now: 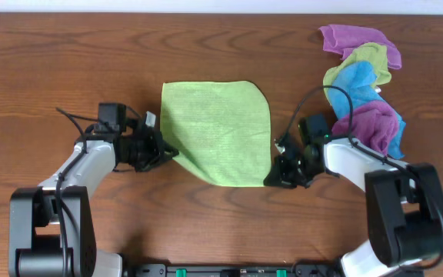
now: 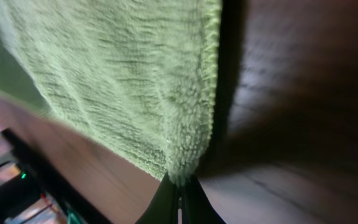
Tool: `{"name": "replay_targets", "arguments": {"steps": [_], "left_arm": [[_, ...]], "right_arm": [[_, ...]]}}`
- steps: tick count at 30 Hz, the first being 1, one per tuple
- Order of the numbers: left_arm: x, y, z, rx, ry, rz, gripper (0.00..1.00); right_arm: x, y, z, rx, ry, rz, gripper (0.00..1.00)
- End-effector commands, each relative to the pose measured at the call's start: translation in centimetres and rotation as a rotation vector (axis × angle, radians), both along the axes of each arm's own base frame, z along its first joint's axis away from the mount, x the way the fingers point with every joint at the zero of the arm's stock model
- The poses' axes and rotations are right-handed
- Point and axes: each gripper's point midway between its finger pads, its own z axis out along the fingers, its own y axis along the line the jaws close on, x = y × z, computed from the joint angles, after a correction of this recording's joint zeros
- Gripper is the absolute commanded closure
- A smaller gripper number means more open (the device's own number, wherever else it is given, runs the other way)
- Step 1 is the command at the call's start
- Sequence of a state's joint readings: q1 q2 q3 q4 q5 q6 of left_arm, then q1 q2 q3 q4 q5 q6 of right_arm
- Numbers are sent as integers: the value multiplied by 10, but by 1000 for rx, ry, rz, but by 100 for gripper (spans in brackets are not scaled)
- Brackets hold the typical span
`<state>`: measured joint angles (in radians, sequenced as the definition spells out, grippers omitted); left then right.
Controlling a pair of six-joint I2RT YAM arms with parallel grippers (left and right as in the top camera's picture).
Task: Fold the cloth
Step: 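Lift the near corners and fold them forward over the far edge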
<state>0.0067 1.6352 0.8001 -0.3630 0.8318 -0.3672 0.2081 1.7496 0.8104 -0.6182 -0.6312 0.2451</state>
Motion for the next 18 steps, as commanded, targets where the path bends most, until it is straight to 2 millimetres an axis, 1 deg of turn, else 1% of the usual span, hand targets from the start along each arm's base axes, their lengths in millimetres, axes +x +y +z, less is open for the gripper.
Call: {"name": "replay_targets", "arguments": {"steps": [1, 4, 5, 7, 9, 13, 16, 18], "left_arm": [[27, 1, 30, -6, -103, 3, 94], [41, 1, 56, -5, -174, 3, 94], [43, 2, 62, -5, -185, 3, 94], [45, 2, 72, -3, -195, 4, 94], [45, 3, 75, 3, -198, 7, 94], [42, 4, 77, 12, -185, 18, 94], [47, 13, 72, 69, -186, 56, 94], [47, 14, 71, 77, -179, 62, 94]], "right_arm": [[32, -8, 26, -93, -138, -2, 99], [51, -5, 56, -87, -223, -9, 99], [56, -4, 64, -82, -239, -16, 99], [60, -1, 74, -77, -255, -22, 99], [62, 1, 79, -74, -259, -21, 99], [57, 7, 78, -70, -240, -18, 99], [60, 11, 80, -64, -248, -27, 99], [61, 11, 80, -62, -243, -43, 99]]}}
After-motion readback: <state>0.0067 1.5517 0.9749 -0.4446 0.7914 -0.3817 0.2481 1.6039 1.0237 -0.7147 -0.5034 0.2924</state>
